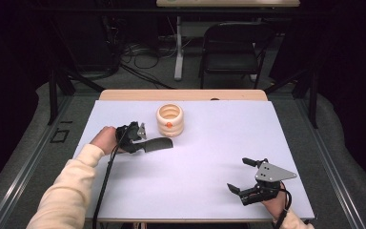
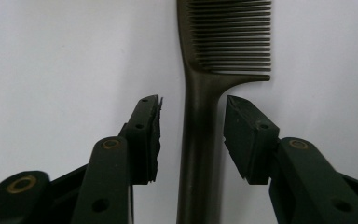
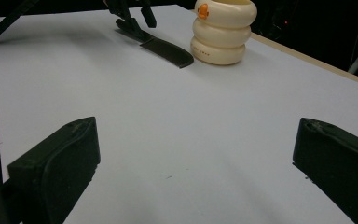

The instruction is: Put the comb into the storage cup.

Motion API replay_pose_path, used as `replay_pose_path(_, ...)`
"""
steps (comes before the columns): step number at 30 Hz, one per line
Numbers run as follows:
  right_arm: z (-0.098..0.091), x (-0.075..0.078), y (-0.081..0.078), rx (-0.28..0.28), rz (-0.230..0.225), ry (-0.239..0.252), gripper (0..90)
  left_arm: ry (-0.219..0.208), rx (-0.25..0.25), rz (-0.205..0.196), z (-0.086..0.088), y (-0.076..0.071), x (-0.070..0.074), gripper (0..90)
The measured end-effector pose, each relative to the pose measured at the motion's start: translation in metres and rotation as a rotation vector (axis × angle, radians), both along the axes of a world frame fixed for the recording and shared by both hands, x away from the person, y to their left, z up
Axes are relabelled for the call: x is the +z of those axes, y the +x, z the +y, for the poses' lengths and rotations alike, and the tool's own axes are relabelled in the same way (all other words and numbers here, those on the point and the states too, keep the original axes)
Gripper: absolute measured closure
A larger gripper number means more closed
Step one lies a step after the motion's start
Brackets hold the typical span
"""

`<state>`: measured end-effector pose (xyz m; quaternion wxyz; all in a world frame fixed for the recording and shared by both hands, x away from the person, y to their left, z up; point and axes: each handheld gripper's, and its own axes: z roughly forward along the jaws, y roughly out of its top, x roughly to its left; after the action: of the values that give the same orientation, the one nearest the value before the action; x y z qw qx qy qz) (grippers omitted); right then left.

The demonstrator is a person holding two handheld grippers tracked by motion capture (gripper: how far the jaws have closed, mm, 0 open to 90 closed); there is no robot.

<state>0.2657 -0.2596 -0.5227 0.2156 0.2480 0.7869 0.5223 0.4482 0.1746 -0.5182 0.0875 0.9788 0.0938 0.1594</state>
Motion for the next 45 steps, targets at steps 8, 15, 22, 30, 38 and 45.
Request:
replay_pose_path(8, 0.000, 0.000, 0.000, 0.000, 0.000, 0.000, 0.1, 0.050, -0.029, 0.037, -0.003, 0.006, -0.008, 65.8)
replay_pose_path(15, 0.000, 0.000, 0.000, 0.000, 0.001, -0.001, 0.1, 0.077, -0.068, 0.047, -0.007, 0.007, -0.009, 70.7)
replay_pose_path(22, 0.000, 0.000, 0.000, -0.001, 0.002, 0.002, 0.1, 0.098, -0.097, 0.031, -0.009, 0.006, -0.009, 72.0)
replay_pose_path(30, 0.000, 0.000, 0.000, 0.001, -0.002, 0.003, 0.1, 0.052, -0.095, 0.012, -0.007, 0.002, -0.003, 72.3)
replay_pose_path(38, 0.000, 0.000, 0.000, -0.001, 0.002, -0.002, 0.1, 0.007, -0.090, 0.016, -0.002, -0.006, 0.004, 72.2)
replay_pose_path(45, 0.000, 0.000, 0.000, -0.003, 0.000, -0.001, 0.1, -0.062, -0.083, 0.022, 0.002, -0.015, 0.009, 72.2)
